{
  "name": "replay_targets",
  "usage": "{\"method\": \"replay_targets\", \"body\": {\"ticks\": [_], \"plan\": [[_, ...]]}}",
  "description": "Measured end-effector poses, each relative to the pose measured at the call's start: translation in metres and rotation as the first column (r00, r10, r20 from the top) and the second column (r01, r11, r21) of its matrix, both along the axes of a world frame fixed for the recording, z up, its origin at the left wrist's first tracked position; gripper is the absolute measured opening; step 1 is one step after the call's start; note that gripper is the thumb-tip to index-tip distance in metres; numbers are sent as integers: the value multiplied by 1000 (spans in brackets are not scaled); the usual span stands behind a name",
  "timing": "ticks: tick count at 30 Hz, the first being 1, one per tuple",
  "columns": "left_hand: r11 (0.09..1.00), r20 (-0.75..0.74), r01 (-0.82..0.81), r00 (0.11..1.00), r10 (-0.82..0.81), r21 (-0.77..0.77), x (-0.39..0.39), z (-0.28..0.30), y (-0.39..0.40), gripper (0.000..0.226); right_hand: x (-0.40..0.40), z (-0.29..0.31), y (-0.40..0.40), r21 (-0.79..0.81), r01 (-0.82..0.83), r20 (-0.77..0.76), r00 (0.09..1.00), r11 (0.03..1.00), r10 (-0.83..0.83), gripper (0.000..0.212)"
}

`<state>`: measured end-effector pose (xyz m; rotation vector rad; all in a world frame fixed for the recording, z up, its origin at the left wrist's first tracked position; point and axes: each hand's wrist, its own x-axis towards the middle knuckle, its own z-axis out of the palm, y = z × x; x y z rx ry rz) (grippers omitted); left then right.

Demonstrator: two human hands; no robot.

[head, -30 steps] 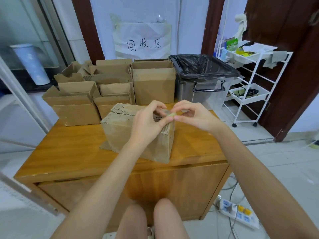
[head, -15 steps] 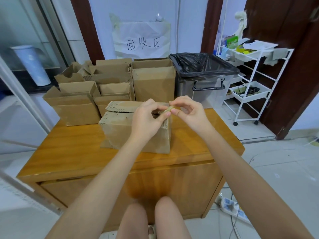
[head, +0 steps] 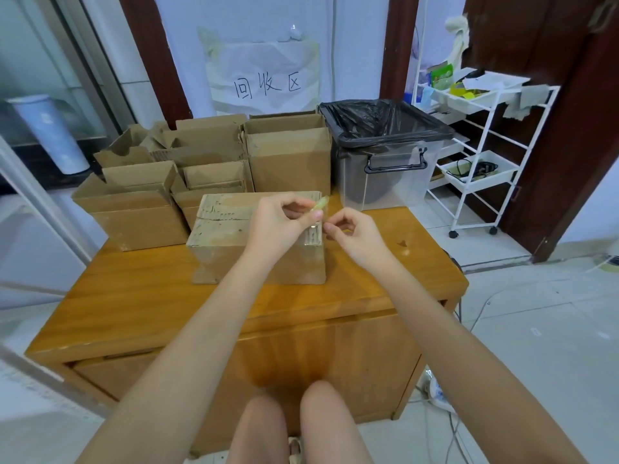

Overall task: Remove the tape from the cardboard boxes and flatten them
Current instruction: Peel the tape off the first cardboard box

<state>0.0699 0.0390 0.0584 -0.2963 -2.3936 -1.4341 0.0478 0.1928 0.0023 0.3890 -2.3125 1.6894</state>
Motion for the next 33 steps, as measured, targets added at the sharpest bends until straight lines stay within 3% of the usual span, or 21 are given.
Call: {"method": "replay_targets", "body": {"ticks": [7, 12, 17, 21, 23, 27, 33], "plan": [[995, 74, -90, 993, 93, -46, -20, 5, 10, 15, -5, 13, 12, -152, -100, 215, 968, 983, 132, 15], [996, 169, -63, 983, 72, -55, -29, 7, 13, 24, -6, 26, 16, -193, -57, 245, 964, 980, 104, 16], [1000, 190, -5, 982, 1, 21, -29, 10, 10, 15, -8, 42, 15, -268, 1, 290, 954, 963, 80, 19], [986, 267, 45, 960, -88, 161, -27, 16, 9, 16, -6, 54, 17, -370, -3, 264, 958, 929, 108, 22], [981, 269, 69, 956, -116, 179, -27, 16, 8, 13, -5, 57, 18, -320, -33, 228, 967, 947, 110, 11], [974, 265, 93, 953, -146, 205, -25, 17, 5, 8, -4, 58, 27, -286, -50, 222, 968, 957, 117, 18], [974, 264, 103, 952, -156, 203, -23, 18, 5, 12, -3, 58, 34, -268, -97, 175, 973, 959, 148, 11]]}}
